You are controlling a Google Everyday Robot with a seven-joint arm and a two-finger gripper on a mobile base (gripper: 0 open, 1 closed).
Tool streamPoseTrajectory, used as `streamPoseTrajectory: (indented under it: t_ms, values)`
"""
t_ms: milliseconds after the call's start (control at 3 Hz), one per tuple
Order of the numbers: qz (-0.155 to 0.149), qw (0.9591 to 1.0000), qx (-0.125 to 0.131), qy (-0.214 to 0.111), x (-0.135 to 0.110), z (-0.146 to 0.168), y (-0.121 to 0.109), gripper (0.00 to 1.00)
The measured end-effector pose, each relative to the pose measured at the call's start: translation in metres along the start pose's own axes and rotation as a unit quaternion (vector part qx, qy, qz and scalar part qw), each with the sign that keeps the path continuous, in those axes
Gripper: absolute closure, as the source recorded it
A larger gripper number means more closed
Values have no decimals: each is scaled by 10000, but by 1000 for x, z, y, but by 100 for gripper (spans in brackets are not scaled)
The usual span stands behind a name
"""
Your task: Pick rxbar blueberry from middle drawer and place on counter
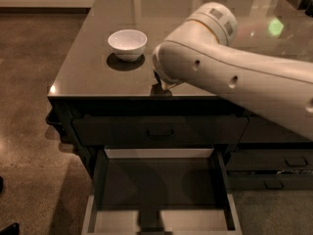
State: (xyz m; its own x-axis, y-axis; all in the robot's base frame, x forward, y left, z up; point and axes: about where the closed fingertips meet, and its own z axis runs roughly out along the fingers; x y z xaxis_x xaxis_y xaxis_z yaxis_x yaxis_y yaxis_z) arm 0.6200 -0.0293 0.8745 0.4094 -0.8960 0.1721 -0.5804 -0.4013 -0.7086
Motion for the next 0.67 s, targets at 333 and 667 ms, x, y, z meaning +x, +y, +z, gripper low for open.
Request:
streamPoseTrajectory:
  t_ms: [333,667]
  values:
    - [97,9996,-273,-10,36,32,6,100]
    - [97,9996,-273,-10,37,31,5,100]
